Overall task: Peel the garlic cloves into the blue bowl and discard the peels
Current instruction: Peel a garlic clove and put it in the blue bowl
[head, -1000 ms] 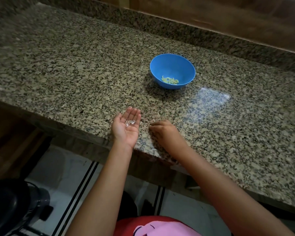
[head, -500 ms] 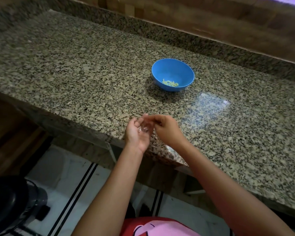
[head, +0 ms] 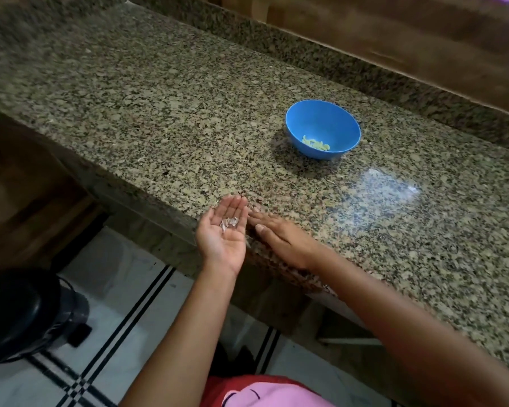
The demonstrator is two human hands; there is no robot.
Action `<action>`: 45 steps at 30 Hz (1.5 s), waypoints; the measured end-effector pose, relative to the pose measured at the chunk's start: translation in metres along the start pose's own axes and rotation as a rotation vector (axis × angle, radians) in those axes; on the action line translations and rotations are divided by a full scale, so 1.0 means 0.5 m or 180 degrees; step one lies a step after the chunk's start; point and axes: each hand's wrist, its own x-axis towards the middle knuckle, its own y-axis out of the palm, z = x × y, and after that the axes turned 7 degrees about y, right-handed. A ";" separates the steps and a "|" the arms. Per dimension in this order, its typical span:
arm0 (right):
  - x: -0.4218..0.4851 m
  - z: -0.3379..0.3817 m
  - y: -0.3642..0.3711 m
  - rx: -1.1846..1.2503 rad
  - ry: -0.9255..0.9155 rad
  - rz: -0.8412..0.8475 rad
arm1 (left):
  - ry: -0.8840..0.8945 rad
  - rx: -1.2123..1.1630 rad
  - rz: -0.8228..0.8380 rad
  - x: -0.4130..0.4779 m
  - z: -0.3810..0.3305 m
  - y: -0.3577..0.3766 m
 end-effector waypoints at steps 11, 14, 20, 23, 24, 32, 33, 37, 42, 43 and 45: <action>0.013 -0.025 0.003 -0.1250 -0.0250 0.0373 | 0.0163 -0.0142 -0.0088 -0.011 0.000 0.002; -0.003 -0.068 -0.038 -0.1348 -0.0280 0.0227 | 0.0432 -0.0303 -0.0154 -0.023 0.017 -0.002; -0.001 -0.113 -0.067 -0.2295 -0.0475 0.0515 | 0.1555 -0.1203 -0.0461 -0.043 0.064 -0.014; 0.044 -0.087 -0.039 -0.2321 -0.0808 0.0513 | 0.1882 -0.1458 -0.0574 -0.038 0.087 -0.010; 0.061 -0.080 -0.032 -0.2321 -0.0865 0.0510 | 0.1958 -0.1515 -0.0608 -0.037 0.092 -0.007; 0.014 -0.044 -0.008 -0.0822 -0.0927 0.0912 | 0.2300 -0.1824 -0.0914 -0.053 0.143 -0.023; 0.007 -0.034 -0.004 -0.0009 -0.0728 0.0999 | 0.2333 -0.1859 -0.0895 -0.054 0.148 -0.023; 0.020 -0.019 -0.004 0.1993 -0.0239 0.0772 | 0.2391 -0.1967 -0.0845 -0.050 0.148 -0.024; 0.018 -0.013 0.018 0.1782 -0.0350 0.0614 | 0.2700 -0.1508 -0.1199 -0.018 0.164 -0.033; 0.015 -0.009 0.019 0.1814 -0.0338 0.0670 | 0.2717 -0.1459 -0.1226 -0.015 0.167 -0.036; 0.015 -0.005 0.019 0.2050 -0.0256 0.0797 | 0.2750 -0.1427 -0.1199 -0.011 0.169 -0.040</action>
